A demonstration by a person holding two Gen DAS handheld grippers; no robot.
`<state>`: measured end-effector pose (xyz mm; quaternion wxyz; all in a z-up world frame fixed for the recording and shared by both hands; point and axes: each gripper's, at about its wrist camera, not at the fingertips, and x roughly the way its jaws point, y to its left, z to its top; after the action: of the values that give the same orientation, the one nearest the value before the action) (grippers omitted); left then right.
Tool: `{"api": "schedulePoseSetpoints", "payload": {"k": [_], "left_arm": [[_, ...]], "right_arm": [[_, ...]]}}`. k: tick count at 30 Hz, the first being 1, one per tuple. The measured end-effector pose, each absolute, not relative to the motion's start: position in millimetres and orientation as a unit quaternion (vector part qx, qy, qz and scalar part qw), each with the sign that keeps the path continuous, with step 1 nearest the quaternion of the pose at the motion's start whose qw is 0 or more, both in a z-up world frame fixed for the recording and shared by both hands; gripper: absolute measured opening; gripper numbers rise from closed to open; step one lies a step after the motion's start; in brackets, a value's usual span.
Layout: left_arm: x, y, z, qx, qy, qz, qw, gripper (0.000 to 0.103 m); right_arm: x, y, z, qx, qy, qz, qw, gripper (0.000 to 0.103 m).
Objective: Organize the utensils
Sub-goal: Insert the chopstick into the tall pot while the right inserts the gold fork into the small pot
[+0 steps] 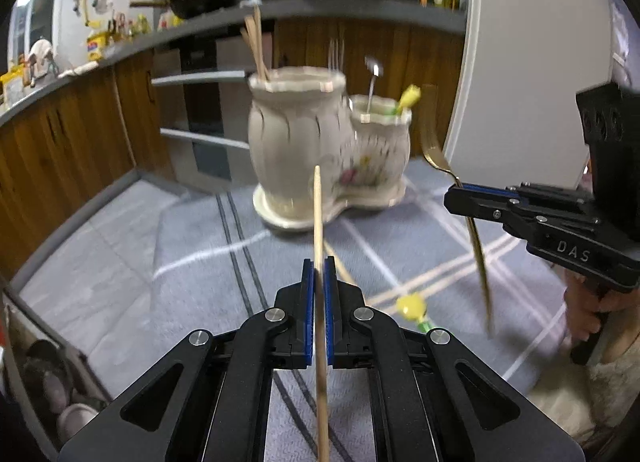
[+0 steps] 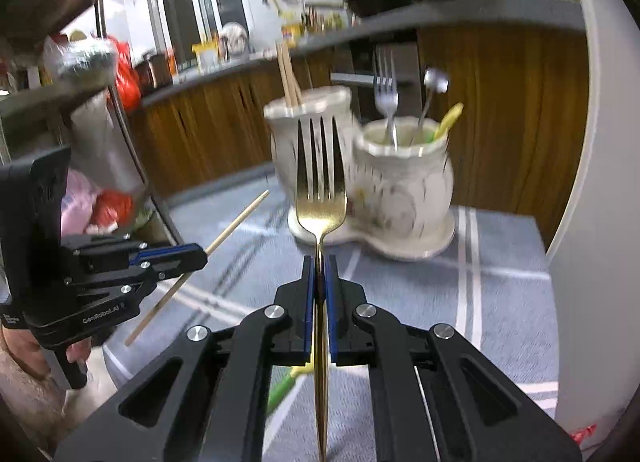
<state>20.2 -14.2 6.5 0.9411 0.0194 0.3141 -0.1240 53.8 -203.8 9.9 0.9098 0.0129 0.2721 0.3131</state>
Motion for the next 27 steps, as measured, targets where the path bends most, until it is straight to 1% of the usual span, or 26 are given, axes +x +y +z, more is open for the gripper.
{"api": "schedulePoseSetpoints", "payload": {"k": [5, 9, 14, 18, 24, 27], "left_arm": [[15.1, -8.0, 27.6, 0.007, 0.256, -0.140, 0.957, 0.005], [16.5, -6.8, 48.3, -0.001, 0.206, -0.146, 0.968, 0.005], [33.8, -6.0, 68.9, -0.016, 0.168, -0.139, 0.976, 0.005], [46.5, -7.4, 73.6, -0.016, 0.169, -0.137, 0.976, 0.005], [57.4, -5.5, 77.5, -0.014, 0.160, -0.140, 0.977, 0.005], [72.1, -5.9, 88.0, -0.023, 0.141, -0.145, 0.979, 0.005]], "right_arm": [[43.1, -203.4, 34.1, 0.009, 0.196, 0.292, 0.936, 0.005], [49.2, -200.8, 64.5, 0.013, 0.134, 0.273, 0.952, 0.005], [69.7, -200.4, 97.0, 0.031, 0.075, 0.263, 0.961, 0.005], [88.5, -205.7, 108.2, 0.053, 0.029, 0.241, 0.969, 0.005], [127.9, -217.2, 105.8, 0.109, 0.034, 0.214, 0.970, 0.005], [144.9, -216.9, 101.2, 0.120, 0.040, 0.201, 0.971, 0.005]]}}
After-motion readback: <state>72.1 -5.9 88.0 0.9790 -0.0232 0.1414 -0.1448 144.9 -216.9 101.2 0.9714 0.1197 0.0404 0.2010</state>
